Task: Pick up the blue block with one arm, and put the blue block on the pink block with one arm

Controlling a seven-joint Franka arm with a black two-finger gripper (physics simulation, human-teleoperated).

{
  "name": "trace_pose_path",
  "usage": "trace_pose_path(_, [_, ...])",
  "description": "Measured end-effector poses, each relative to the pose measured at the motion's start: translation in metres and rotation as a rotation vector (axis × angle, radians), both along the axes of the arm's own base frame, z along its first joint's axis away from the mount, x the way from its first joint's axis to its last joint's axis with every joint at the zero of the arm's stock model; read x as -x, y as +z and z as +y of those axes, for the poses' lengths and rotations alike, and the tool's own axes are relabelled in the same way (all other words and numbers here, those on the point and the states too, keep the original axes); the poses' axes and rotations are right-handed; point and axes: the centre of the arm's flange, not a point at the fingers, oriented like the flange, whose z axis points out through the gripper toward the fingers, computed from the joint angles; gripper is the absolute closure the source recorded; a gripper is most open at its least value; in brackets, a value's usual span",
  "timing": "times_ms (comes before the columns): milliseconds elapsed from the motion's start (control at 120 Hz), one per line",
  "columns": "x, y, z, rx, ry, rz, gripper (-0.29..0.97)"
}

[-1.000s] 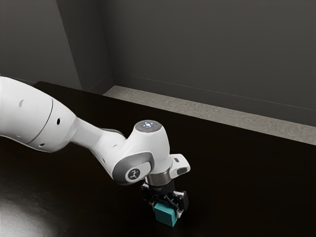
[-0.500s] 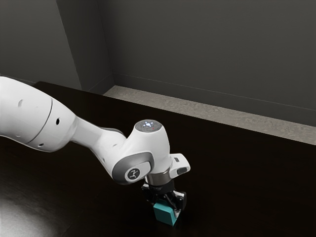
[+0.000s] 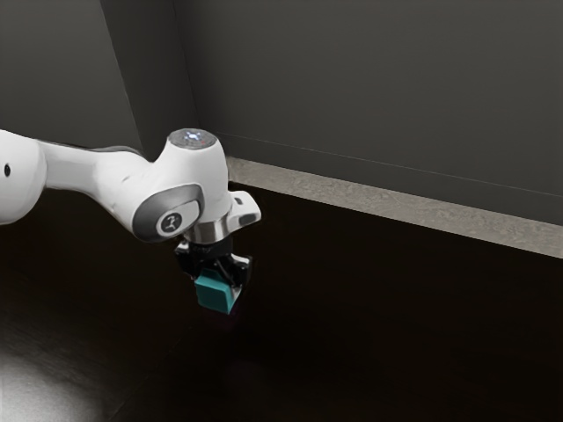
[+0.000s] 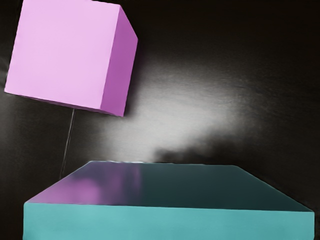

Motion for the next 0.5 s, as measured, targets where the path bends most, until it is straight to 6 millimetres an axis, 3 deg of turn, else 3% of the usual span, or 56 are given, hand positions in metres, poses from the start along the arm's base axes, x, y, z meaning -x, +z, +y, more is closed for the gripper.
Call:
trace_pose_path(142, [-0.016, -0.003, 0.089, -0.009, 0.094, 0.038, 0.3])
trace_pose_path(192, [-0.026, -0.007, 0.104, -0.006, 0.098, 0.05, 0.3])
trace_pose_path(225, [-0.033, -0.01, 0.091, -0.002, 0.061, 0.057, 0.3])
trace_pose_path(300, [-0.035, -0.014, 0.025, 0.009, -0.084, 0.074, 0.3])
trace_pose_path(342, [-0.033, -0.015, 0.001, 0.016, -0.139, 0.082, 0.31])
trace_pose_path(392, [-0.032, -0.014, -0.008, 0.023, -0.17, 0.086, 0.31])
trace_pose_path(500, [-0.038, -0.011, -0.002, 0.031, -0.191, 0.084, 0.3])
